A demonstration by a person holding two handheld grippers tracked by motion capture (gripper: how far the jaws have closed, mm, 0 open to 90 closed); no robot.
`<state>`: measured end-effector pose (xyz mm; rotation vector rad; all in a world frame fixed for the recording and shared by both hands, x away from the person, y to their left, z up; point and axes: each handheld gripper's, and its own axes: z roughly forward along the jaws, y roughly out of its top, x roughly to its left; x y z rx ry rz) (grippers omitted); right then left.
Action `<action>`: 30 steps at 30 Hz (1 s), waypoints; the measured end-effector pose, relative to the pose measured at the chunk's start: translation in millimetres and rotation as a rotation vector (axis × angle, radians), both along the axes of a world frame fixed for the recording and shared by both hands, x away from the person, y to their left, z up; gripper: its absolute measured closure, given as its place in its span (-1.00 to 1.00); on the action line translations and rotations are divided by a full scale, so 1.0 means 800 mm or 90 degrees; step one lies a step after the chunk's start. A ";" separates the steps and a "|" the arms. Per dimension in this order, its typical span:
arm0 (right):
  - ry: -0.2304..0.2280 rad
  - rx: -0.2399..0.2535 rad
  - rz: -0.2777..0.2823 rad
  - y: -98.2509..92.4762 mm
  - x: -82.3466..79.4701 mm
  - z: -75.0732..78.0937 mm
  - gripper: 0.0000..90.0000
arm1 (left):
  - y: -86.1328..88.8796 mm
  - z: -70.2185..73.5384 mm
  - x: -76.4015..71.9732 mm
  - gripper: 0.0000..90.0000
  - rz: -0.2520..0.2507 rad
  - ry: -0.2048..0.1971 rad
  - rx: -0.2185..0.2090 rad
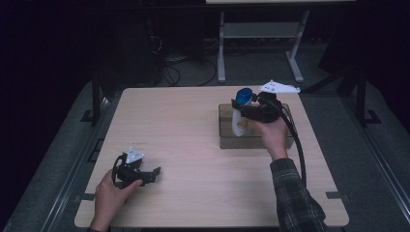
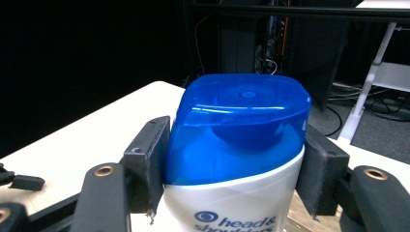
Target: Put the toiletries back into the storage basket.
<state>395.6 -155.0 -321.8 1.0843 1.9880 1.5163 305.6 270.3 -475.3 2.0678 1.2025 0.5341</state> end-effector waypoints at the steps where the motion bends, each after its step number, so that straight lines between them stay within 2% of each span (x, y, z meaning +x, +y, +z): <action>1: 0.001 -0.003 -0.001 0.003 0.002 -0.003 -0.19 | 0.000 0.000 0.000 -0.71 -0.001 0.000 0.000; 4: 0.006 -0.003 -0.002 0.006 0.005 -0.009 -0.19 | 0.000 0.000 0.000 -0.71 -0.002 0.001 0.002; 5: 0.003 0.007 -0.002 0.007 0.005 -0.011 -0.19 | 0.000 0.000 0.000 -0.71 -0.003 0.000 0.002; 13: -0.001 0.022 -0.002 0.010 0.012 -0.016 -0.19 | 0.000 0.000 0.000 -0.71 -0.002 0.001 0.003; 30: 0.033 0.000 0.008 0.030 0.023 -0.043 -0.19 | 0.000 0.000 0.000 -0.71 -0.004 0.001 0.003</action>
